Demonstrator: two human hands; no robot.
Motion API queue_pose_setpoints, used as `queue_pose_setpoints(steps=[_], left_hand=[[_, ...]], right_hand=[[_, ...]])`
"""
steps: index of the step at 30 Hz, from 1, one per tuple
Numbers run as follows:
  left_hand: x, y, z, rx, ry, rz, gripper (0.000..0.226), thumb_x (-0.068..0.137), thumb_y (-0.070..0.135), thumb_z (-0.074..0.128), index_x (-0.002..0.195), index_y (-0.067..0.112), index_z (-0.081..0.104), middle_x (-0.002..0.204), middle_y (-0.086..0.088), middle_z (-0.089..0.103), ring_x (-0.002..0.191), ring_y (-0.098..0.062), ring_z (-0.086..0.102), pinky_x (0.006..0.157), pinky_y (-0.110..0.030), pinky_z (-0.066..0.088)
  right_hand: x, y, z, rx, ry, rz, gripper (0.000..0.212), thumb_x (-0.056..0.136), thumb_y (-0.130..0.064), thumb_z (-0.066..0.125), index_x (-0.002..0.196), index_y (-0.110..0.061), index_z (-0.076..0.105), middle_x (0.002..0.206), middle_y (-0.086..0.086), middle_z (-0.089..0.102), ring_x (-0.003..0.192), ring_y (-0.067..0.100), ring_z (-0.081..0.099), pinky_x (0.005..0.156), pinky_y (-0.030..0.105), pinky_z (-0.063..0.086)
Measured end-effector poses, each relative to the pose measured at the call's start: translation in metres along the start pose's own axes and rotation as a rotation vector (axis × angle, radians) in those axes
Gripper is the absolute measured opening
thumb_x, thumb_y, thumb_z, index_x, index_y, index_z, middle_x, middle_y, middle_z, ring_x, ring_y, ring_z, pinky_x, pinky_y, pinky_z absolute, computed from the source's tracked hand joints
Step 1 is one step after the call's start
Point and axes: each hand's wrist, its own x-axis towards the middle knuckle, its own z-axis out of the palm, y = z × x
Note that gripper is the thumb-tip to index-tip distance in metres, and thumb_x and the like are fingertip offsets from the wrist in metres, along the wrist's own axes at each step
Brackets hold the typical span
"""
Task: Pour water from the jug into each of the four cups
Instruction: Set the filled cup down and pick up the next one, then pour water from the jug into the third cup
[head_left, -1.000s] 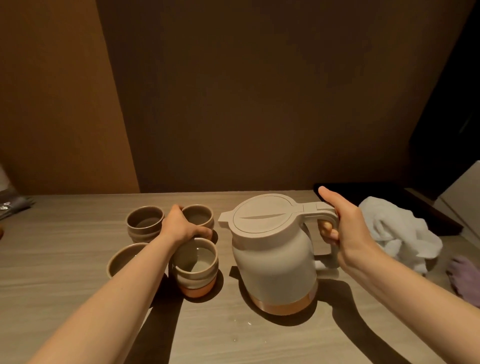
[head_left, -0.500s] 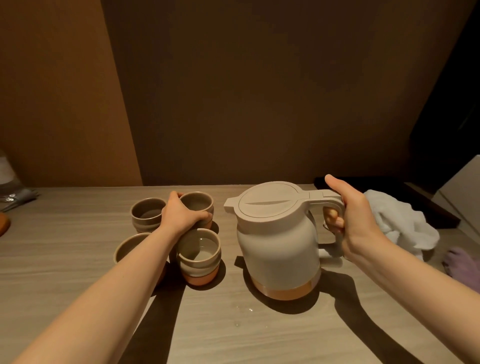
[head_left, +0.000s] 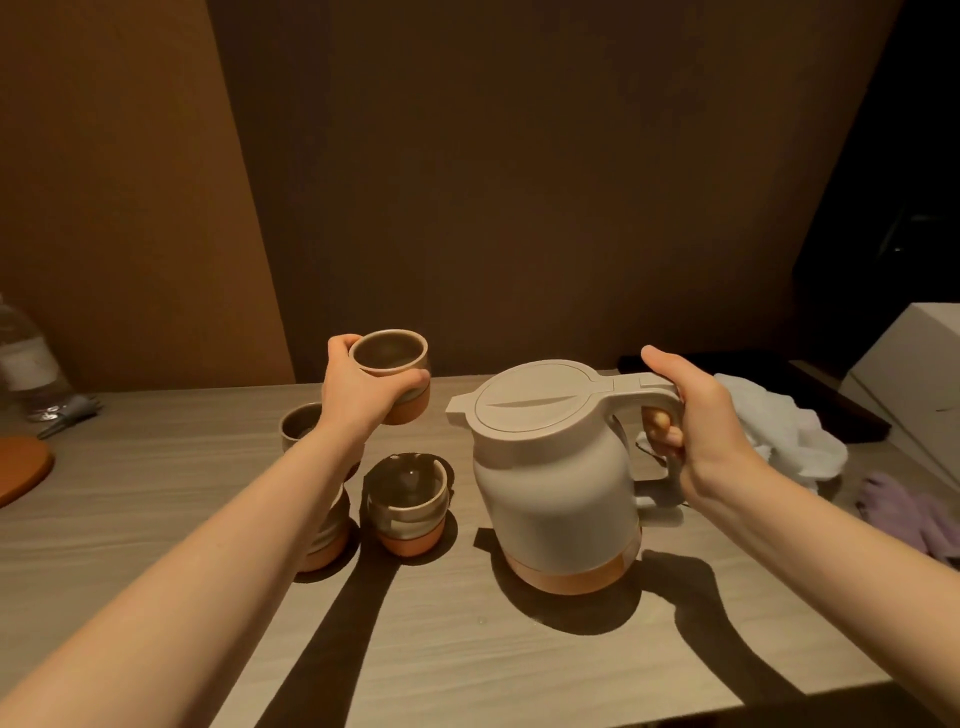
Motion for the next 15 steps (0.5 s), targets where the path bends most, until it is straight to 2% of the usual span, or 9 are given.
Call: queue_pose_setpoints(steps=[3, 7, 9, 12, 15], left_hand=[[-0.012, 0.011, -0.006, -0.045, -0.018, 0.011, 0.084, 0.058, 0.032, 0.089, 0.121, 0.031, 0.034, 0.117, 0.005, 0.048, 0.106, -0.016, 0.05, 0.075, -0.025, 0.046], [-0.035, 0.019, -0.018, -0.078, -0.047, -0.022, 0.085, 0.056, 0.031, 0.09, 0.122, 0.03, 0.036, 0.118, 0.003, 0.05, 0.108, -0.018, 0.052, 0.088, -0.04, 0.052], [-0.047, 0.02, -0.023, -0.066, -0.064, -0.028, 0.086, 0.056, 0.03, 0.09, 0.122, 0.028, 0.037, 0.118, 0.003, 0.05, 0.108, -0.019, 0.053, 0.089, -0.042, 0.053], [-0.068, 0.019, -0.031, -0.029, -0.063, -0.038, 0.085, 0.056, 0.031, 0.091, 0.122, 0.027, 0.037, 0.117, 0.003, 0.05, 0.109, -0.018, 0.052, 0.088, -0.038, 0.052], [-0.088, 0.015, -0.04, -0.025, -0.064, -0.046, 0.085, 0.053, 0.03, 0.092, 0.12, 0.026, 0.04, 0.113, 0.005, 0.052, 0.106, -0.015, 0.053, 0.08, -0.029, 0.051]], right_hand=[[-0.009, -0.002, -0.001, 0.002, -0.005, 0.003, 0.053, 0.086, -0.043, 0.063, 0.04, -0.02, 0.052, 0.036, -0.004, 0.04, 0.029, 0.007, 0.032, 0.035, 0.017, 0.028], [-0.022, -0.005, -0.001, -0.005, -0.014, -0.007, 0.054, 0.086, -0.044, 0.063, 0.039, -0.02, 0.053, 0.037, -0.004, 0.042, 0.03, 0.006, 0.033, 0.035, 0.017, 0.029], [-0.03, -0.006, -0.001, -0.006, -0.021, -0.009, 0.054, 0.086, -0.045, 0.063, 0.039, -0.02, 0.053, 0.037, -0.004, 0.041, 0.03, 0.006, 0.033, 0.035, 0.017, 0.028], [-0.041, -0.007, -0.002, -0.011, -0.034, -0.007, 0.055, 0.086, -0.046, 0.062, 0.039, -0.02, 0.052, 0.038, -0.004, 0.04, 0.031, 0.007, 0.032, 0.035, 0.017, 0.027], [-0.052, -0.005, -0.004, -0.017, -0.038, -0.003, 0.055, 0.086, -0.046, 0.062, 0.039, -0.02, 0.05, 0.038, -0.004, 0.039, 0.032, 0.008, 0.031, 0.036, 0.019, 0.027]])
